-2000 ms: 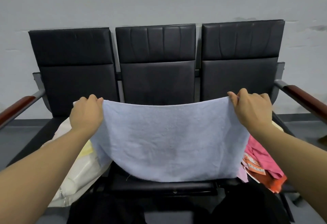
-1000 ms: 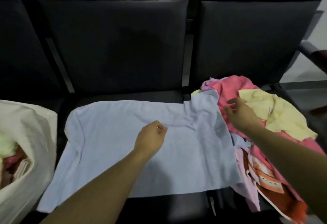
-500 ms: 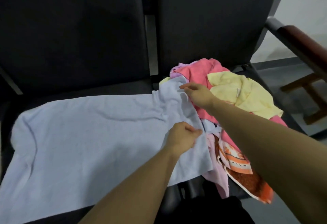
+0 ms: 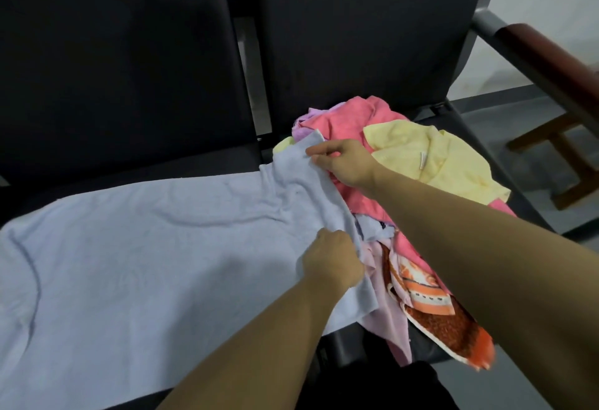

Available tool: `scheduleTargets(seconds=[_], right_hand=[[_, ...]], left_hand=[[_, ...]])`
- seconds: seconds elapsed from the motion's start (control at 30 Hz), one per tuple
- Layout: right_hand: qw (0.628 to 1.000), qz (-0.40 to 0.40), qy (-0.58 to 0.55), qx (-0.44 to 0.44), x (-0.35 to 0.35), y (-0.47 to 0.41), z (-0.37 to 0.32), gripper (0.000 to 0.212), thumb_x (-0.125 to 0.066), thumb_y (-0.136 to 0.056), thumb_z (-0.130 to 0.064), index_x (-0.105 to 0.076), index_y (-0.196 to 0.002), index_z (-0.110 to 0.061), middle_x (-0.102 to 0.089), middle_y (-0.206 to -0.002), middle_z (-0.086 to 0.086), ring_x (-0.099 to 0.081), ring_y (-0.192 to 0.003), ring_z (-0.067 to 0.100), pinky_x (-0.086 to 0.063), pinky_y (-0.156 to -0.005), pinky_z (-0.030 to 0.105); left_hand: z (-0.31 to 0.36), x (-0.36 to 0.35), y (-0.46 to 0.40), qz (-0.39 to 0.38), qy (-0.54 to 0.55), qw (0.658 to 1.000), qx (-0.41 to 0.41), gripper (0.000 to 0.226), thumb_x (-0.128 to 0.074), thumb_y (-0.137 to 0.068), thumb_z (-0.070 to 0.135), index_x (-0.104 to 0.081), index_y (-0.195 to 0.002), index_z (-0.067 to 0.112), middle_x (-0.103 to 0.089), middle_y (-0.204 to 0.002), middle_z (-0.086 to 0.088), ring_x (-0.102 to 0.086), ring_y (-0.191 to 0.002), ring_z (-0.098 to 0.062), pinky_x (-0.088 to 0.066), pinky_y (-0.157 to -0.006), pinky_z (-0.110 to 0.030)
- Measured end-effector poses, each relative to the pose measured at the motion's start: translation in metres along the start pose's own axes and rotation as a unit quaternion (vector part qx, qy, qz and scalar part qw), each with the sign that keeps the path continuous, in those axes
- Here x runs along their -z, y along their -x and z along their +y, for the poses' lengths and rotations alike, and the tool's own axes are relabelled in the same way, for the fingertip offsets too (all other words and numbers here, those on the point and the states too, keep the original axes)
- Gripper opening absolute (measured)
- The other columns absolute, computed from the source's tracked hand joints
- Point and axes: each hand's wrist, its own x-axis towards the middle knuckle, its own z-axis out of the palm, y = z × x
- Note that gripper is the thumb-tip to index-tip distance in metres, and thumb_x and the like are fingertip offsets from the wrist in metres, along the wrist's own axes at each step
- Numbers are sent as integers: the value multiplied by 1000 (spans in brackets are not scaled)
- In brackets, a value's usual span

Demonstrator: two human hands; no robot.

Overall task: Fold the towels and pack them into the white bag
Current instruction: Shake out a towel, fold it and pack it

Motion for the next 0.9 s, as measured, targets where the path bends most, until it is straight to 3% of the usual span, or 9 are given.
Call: scheduleTargets(seconds=[0.1,0.2,0.27,0.37,0.5,0.6,0.7,0.8,0.9], right_hand=[[1000,7,-6,8,1,3,0,27,-72,-93,-15,-73,-119,-15,-71,-94,7,-63,-78,10,-57,-79,22],[999,31,-8,1,4,8,1,23,-73,-92,-14,-73,-115,-17,-64,-75,-2,-57,-59,1,-51,-64,14],[999,39,5,-2,6,11,2,26,-73,-91,-14,-73,-117,-16,-68,-87,-1,-62,-68,4,-53,-72,14],[999,27,30,-19,9,14,6,29,-73,-90,-12,-73,-118,-14,-72,-110,8,-70,-98,24,-56,-95,36],[998,22,41,-41,13,21,10,26,-73,-90,-11,-74,-116,-13,-71,-111,14,-70,-100,32,-58,-93,46],[997,20,57,-38,13,26,7,28,-72,-91,-11,-73,-118,-11,-70,-116,11,-69,-103,28,-56,-96,45],[996,17,81,-36,12,31,2,31,-71,-92,-12,-71,-122,-11,-67,-117,6,-63,-100,19,-51,-101,37],[993,16,115,-21,12,35,-3,35,-70,-93,-14,-68,-127,-10,-63,-132,5,-56,-108,14,-41,-94,20],[991,16,131,-16,12,38,-6,37,-69,-94,-15,-66,-130,-9,-61,-138,4,-57,-121,19,-36,-92,17]], left_hand=[[-10,4,0,-18,78,996,-39,26,-58,-99,32,-74,-100,11,-70,-106,-7,-57,-115,-21,-50,-95,-35],[-22,9,5,-31,293,955,-23,16,-70,-93,23,-68,-79,18,-68,-80,0,-68,-89,-24,-57,-91,-40],[-27,13,14,-59,446,893,14,14,-71,-93,11,-65,-81,13,-66,-79,-5,-67,-82,-25,-60,-90,-39],[-35,10,25,-58,535,842,22,16,-66,-94,2,-55,-101,12,-59,-83,-9,-61,-82,-22,-58,-85,-42],[-37,9,34,-32,469,883,-7,34,-39,-100,-6,-60,-108,20,-52,-80,-1,-49,-60,-5,-44,-60,-17],[-30,19,41,-19,449,893,19,49,-30,-96,-9,-70,-103,19,-62,-98,5,-58,-77,0,-46,-67,-9],[-34,22,37,38,388,920,35,22,-48,-102,9,-67,-103,18,-60,-108,2,-56,-86,-7,-49,-83,-16],[-46,8,35,166,177,970,-30,7,-66,-92,26,-67,-99,24,-46,-110,2,-50,-100,-18,-41,-92,-23],[-47,-4,36,291,82,949,-86,11,-74,-82,33,-67,-85,25,-47,-97,6,-51,-92,-21,-46,-82,-33]])
